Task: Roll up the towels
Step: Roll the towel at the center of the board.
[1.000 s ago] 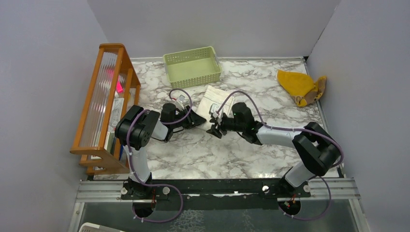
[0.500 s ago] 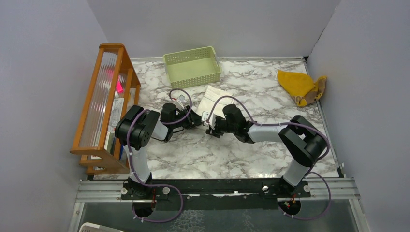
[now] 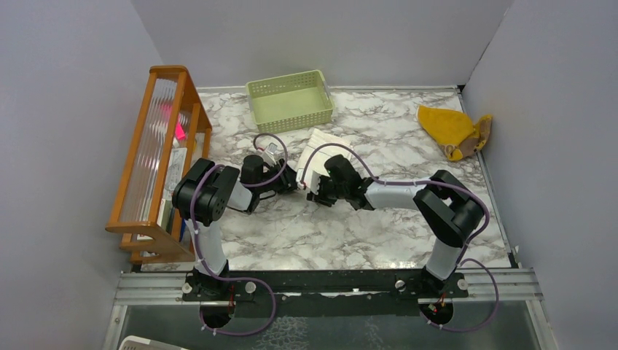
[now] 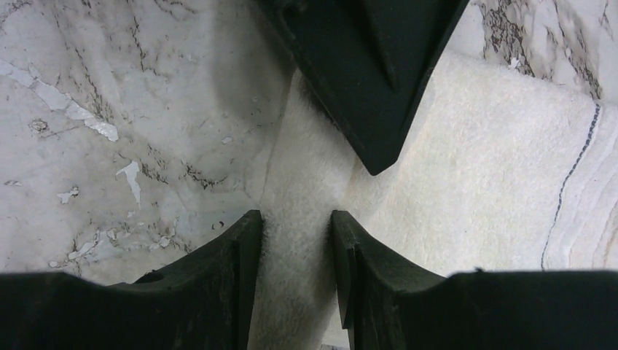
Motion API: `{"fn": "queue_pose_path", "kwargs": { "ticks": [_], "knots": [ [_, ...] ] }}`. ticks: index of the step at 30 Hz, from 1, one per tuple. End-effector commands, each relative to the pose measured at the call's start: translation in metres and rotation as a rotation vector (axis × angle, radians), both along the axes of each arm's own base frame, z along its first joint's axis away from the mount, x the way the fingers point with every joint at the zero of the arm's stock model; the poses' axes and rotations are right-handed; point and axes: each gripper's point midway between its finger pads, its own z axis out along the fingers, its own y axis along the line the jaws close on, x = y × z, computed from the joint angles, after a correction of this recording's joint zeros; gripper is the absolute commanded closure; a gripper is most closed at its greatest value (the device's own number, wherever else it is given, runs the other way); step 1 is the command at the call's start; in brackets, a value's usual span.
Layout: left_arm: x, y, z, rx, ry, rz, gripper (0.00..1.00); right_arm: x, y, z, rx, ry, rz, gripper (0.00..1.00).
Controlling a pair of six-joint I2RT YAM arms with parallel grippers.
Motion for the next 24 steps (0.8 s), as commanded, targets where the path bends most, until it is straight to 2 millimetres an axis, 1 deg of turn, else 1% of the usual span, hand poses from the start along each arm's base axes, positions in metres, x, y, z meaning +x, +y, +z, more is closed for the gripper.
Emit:
{"fn": "queue_pose_path", "kwargs": {
  "ticks": [1, 4, 6, 8, 10, 12, 13, 14, 15, 17, 20, 23, 24],
  "knots": [
    [-0.015, 0.037, -0.063, 0.158, 0.205, 0.102, 0.63, -0.018, -0.025, -0.023, -0.122, 0.058, -0.022, 0.58],
    [-0.015, 0.038, -0.061, 0.165, 0.208, 0.103, 0.63, -0.022, -0.025, -0.03, -0.142, 0.079, -0.015, 0.57],
    [-0.016, 0.042, -0.062, 0.176, 0.213, 0.112, 0.63, -0.024, -0.023, -0.034, -0.157, 0.096, 0.001, 0.57],
    [-0.017, 0.044, -0.064, 0.183, 0.223, 0.12, 0.63, -0.026, -0.022, -0.04, -0.185, 0.115, 0.01, 0.59],
    [-0.016, 0.046, -0.065, 0.175, 0.236, 0.124, 0.63, -0.027, -0.025, -0.048, -0.218, 0.137, 0.0, 0.67],
    [-0.011, 0.049, -0.061, 0.15, 0.243, 0.132, 0.63, -0.026, -0.028, -0.053, -0.241, 0.154, -0.024, 0.8],
    [-0.008, 0.051, -0.056, 0.134, 0.241, 0.137, 0.63, -0.027, -0.028, -0.053, -0.243, 0.162, -0.032, 0.89],
    [-0.003, 0.054, -0.05, 0.119, 0.231, 0.146, 0.63, -0.029, -0.027, -0.053, -0.238, 0.178, -0.034, 0.97],
    [0.002, 0.059, -0.043, 0.105, 0.221, 0.16, 0.62, -0.03, -0.025, -0.052, -0.225, 0.197, -0.042, 0.99],
    [0.014, 0.071, -0.026, 0.081, 0.196, 0.193, 0.62, -0.035, -0.017, -0.044, -0.174, 0.241, -0.056, 0.99],
    [0.03, 0.086, 0.004, 0.073, 0.135, 0.233, 0.59, -0.04, 0.001, -0.027, -0.076, 0.315, -0.08, 0.99],
    [0.042, 0.092, 0.035, 0.088, 0.061, 0.235, 0.58, -0.042, 0.017, -0.009, 0.014, 0.396, -0.103, 0.99],
    [0.045, 0.093, 0.048, 0.096, 0.028, 0.23, 0.57, -0.043, 0.021, -0.005, 0.042, 0.424, -0.106, 0.99]
  ]
}}
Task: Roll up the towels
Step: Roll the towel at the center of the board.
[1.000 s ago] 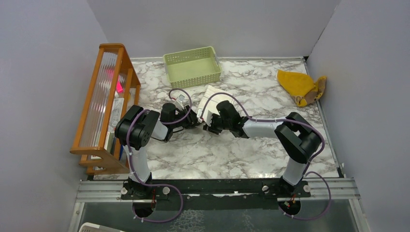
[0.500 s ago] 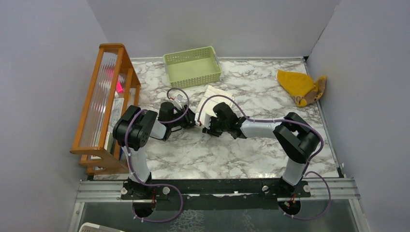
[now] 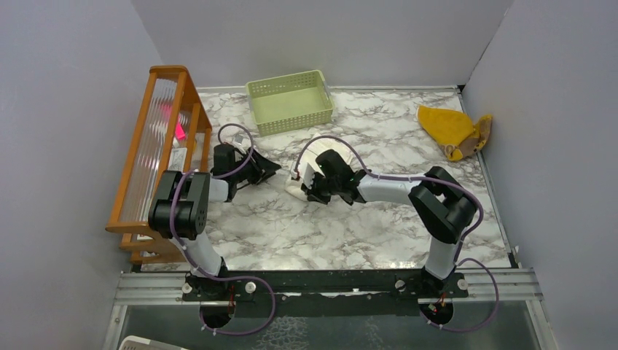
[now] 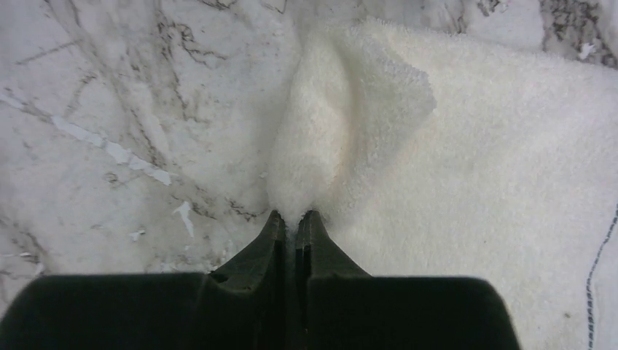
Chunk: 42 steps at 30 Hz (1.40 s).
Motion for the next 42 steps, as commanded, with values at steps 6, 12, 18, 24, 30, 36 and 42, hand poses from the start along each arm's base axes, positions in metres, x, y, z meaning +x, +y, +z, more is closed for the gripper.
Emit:
{"fn": "queue_pose_path", "kwargs": {
  "ticks": [6, 12, 18, 24, 30, 36, 42],
  "knots": [
    [0.014, 0.027, 0.069, 0.234, -0.158, 0.008, 0.52, -0.034, 0.007, 0.022, 0.223, 0.481, -0.095, 0.99],
    [0.002, 0.024, 0.084, 0.28, -0.233, -0.057, 0.52, -0.017, -0.008, 0.045, 0.415, 0.796, -0.147, 0.99],
    [-0.011, -0.004, 0.085, 0.305, -0.291, -0.157, 0.52, -0.013, -0.016, 0.05, 0.527, 1.081, -0.209, 0.99],
    [-0.02, -0.053, 0.087, 0.276, -0.342, -0.272, 0.52, -0.01, -0.022, 0.045, 0.582, 1.237, -0.261, 0.99],
    [-0.021, -0.077, 0.09, 0.217, -0.349, -0.304, 0.52, 0.008, -0.042, 0.033, 0.678, 1.357, -0.407, 0.99],
    [-0.025, -0.091, 0.094, 0.189, -0.366, -0.333, 0.52, 0.011, -0.049, 0.009, 0.699, 1.473, -0.55, 0.99],
    [-0.037, -0.113, 0.089, 0.117, -0.363, -0.394, 0.52, 0.019, -0.054, -0.018, 0.594, 1.452, -0.721, 0.99]
  ]
}}
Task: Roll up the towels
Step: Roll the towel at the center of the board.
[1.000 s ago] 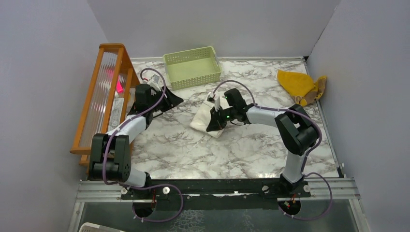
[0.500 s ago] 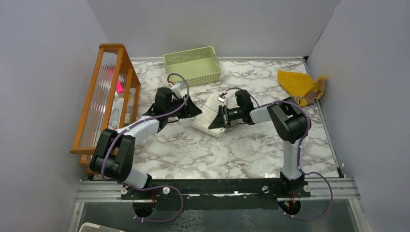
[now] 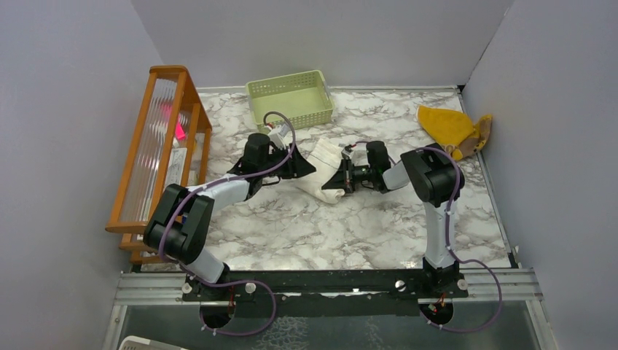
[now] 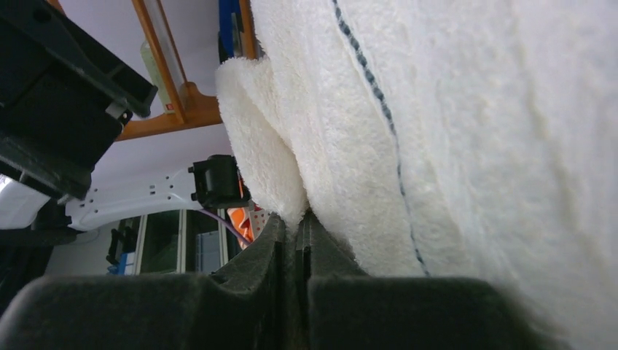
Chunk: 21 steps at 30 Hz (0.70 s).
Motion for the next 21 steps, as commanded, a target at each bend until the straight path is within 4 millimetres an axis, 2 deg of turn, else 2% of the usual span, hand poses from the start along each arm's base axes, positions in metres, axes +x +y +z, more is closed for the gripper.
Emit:
{"fn": "queue_pose_path", "kwargs": {
  "ticks": [1, 5, 11, 19, 21],
  "knots": [
    [-0.004, -0.026, 0.008, -0.086, -0.009, -0.08, 0.52, 0.006, -0.004, -0.029, -0.155, 0.115, -0.065, 0.99],
    [-0.005, -0.035, -0.005, -0.12, 0.033, -0.108, 0.52, 0.006, -0.005, -0.032, -0.173, 0.134, -0.064, 0.99],
    [0.01, -0.039, -0.044, -0.101, 0.083, -0.071, 0.54, 0.003, -0.006, -0.034, -0.175, 0.155, -0.064, 0.99],
    [0.04, -0.026, -0.093, -0.01, 0.1, 0.084, 0.56, 0.006, -0.009, -0.035, -0.224, 0.068, -0.048, 0.99],
    [0.04, -0.023, -0.104, 0.016, 0.118, 0.107, 0.57, 0.013, -0.015, -0.038, -0.307, 0.004, -0.048, 0.93]
  ]
}}
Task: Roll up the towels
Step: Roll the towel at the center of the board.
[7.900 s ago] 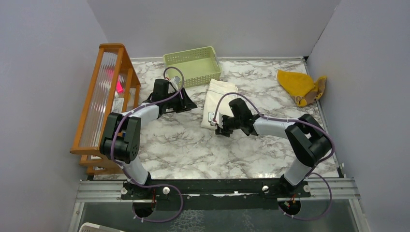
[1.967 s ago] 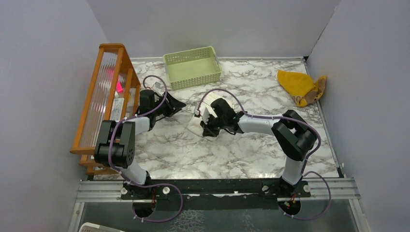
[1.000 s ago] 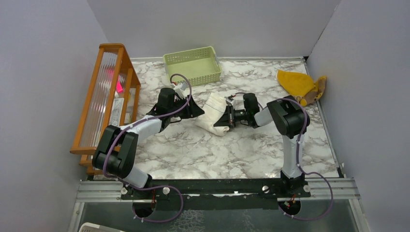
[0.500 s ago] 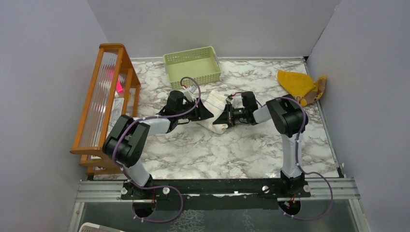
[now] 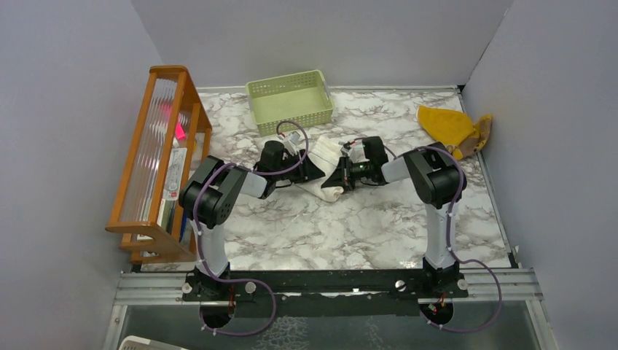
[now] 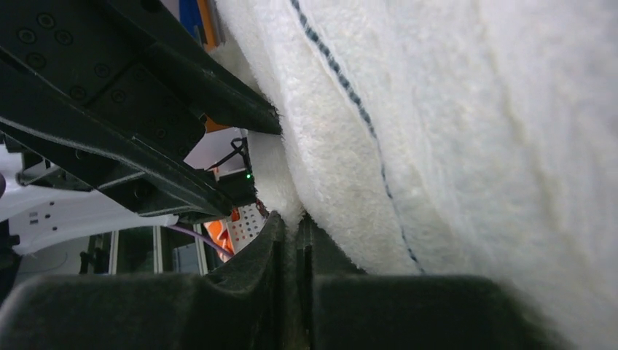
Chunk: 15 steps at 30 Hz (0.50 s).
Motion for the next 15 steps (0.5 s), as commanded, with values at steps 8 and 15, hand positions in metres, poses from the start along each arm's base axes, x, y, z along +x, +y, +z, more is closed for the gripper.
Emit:
{"fn": "queue_pose_path", "kwargs": {
  "ticks": [8, 15],
  "knots": [
    [-0.001, 0.033, -0.071, 0.185, 0.093, 0.159, 0.59, 0.031, -0.049, -0.017, -0.481, -0.245, -0.092, 0.57],
    [-0.013, 0.035, -0.089, 0.229, 0.131, 0.158, 0.59, 0.043, -0.094, -0.008, -0.722, -0.45, -0.175, 0.56]
  ]
}}
